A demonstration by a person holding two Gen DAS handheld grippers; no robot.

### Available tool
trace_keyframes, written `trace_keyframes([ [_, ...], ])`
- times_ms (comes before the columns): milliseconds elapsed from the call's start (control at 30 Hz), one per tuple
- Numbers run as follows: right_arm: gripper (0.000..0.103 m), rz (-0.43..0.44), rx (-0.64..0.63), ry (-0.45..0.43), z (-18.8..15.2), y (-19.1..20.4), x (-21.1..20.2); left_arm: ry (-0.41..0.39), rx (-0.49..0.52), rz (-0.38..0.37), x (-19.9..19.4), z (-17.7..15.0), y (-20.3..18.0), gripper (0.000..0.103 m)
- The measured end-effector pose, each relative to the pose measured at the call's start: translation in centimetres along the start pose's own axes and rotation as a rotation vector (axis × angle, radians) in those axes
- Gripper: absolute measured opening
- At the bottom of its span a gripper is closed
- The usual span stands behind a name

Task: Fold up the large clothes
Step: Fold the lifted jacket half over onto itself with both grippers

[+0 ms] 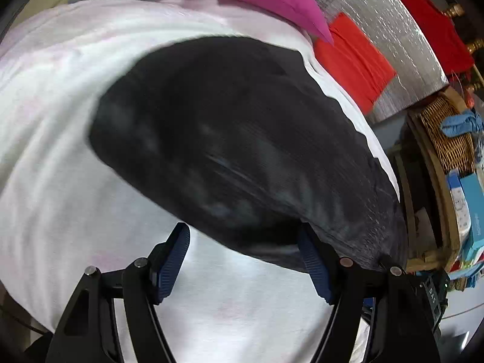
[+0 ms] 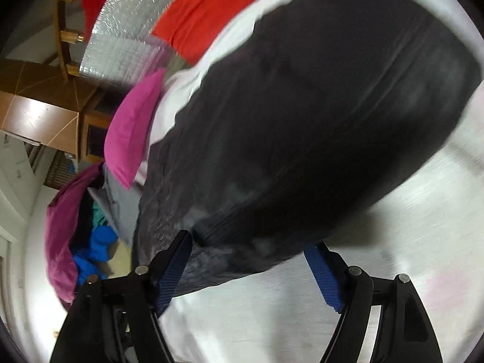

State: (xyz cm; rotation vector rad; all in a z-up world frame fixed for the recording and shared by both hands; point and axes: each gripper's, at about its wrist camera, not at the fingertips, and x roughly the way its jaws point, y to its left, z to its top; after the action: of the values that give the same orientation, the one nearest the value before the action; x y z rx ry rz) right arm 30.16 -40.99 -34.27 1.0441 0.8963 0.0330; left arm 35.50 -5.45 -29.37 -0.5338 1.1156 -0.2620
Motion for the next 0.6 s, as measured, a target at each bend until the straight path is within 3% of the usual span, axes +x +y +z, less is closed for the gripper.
trace_keyframes([
  [100, 0.079, -0.011, -0.035, -0.045, -0.5, 1.4, 1.1, -0.016, 0.010, 0.011, 0.5, 0.0, -1.0, 0.074],
  [167, 0.066, -0.025, -0.089, -0.114, -1.1, 2.2, 0.3, -0.052, 0.015, 0.012, 0.3, 0.3, -1.4, 0.072],
  [233, 0.052, -0.061, -0.163, -0.172, -1.3, 3.5, -0.5, -0.094, 0.045, 0.027, 0.1, 0.4, -2.1, 0.062],
  [333, 0.047, -0.082, -0.240, -0.218, -1.6, 4.6, -1.4, -0.114, 0.094, 0.061, 0.2, 0.3, -2.8, 0.060],
  [467, 0.047, -0.154, -0.230, -0.128, -1.2, 3.2, -0.1, -0.056, 0.100, 0.137, 2.1, -0.2, -2.8, 0.060],
  [600, 0.048, -0.058, -0.136, -0.086, -0.5, 1.8, -1.7, -0.086, 0.149, 0.171, 1.7, -0.8, -3.8, 0.061],
])
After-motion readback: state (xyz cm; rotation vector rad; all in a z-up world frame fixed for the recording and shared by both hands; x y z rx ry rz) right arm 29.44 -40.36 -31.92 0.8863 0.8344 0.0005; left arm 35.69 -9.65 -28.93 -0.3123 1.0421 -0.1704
